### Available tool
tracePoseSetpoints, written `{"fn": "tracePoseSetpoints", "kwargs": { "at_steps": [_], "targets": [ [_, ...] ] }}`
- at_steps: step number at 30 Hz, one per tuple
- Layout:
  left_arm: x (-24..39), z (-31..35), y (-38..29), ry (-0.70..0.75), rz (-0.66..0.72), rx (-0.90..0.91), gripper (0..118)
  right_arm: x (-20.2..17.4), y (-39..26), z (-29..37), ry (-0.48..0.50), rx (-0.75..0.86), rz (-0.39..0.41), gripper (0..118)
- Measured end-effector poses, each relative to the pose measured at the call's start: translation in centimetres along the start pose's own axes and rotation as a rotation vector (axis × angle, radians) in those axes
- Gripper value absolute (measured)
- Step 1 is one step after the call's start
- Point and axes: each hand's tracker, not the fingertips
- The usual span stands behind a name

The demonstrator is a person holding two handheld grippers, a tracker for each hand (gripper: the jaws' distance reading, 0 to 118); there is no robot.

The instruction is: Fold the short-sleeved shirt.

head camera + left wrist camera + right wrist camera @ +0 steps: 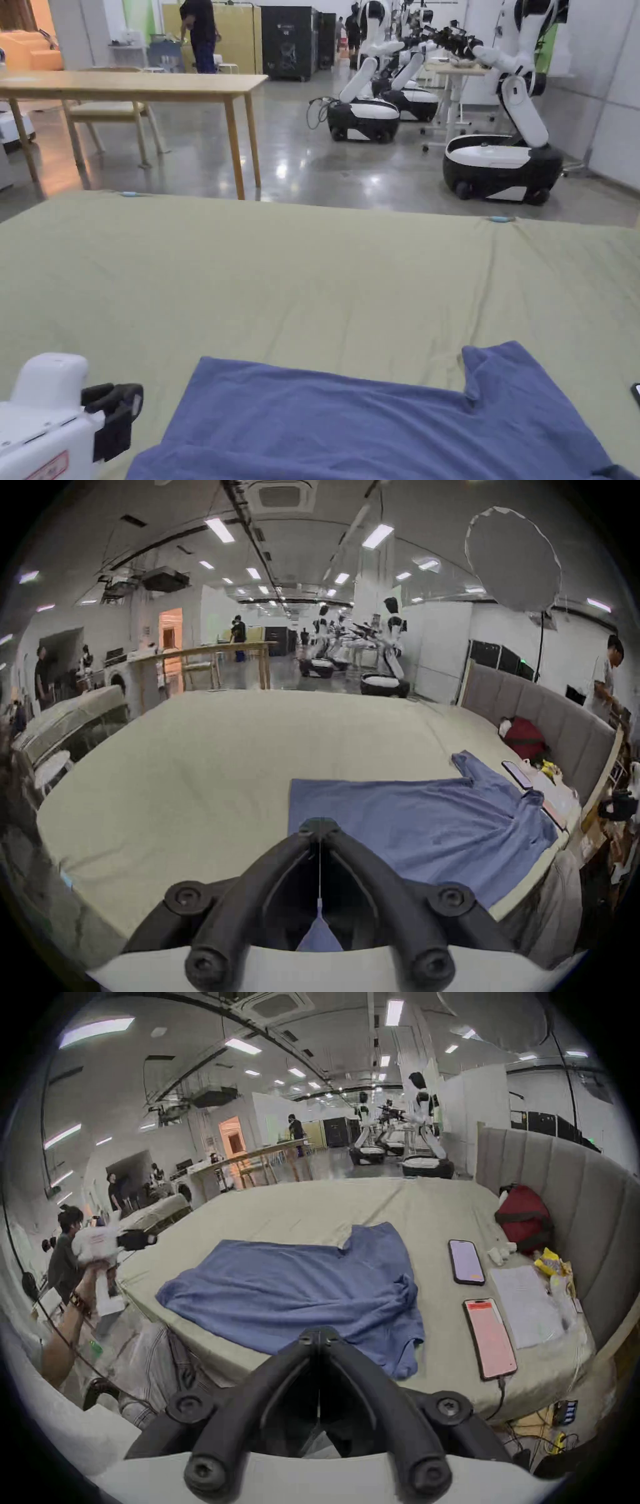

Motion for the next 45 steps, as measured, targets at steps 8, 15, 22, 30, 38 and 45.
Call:
{"fn": "tracePoseSetpoints", "kwargs": {
  "at_steps": [8,15,22,30,38,45],
  "targets": [
    [-0.8,-19.3,3.8,0.004,-0.078,-0.328,89,-0.1,0.0,0.7,-0.018,-0.012,0.013,0],
    [-1.3,-27.9,2.0,0.028,-0.089,-0.508,92,0.8,-0.2,1.5,-0.099,-0.036,-0.021,0],
    [1.8,-24.4,0.2,-0.042,-0.166,-0.305,2,1.4,-0.6,-0.3,-0.101,-0.079,-0.031,0],
    [1.9,-22.0,1.4,-0.059,-0.174,-0.3,2,3.6,8.9,-7.2,-0.07,-0.028,0.209,1],
    [1.6,-20.0,1.7,-0.068,-0.155,-0.27,2,12.9,14.3,-27.7,-0.155,-0.232,0.107,95],
    [2.2,-19.1,1.3,-0.073,-0.133,-0.285,2,17.4,11.7,-37.9,-0.265,-0.511,0.051,58]
  ]
}}
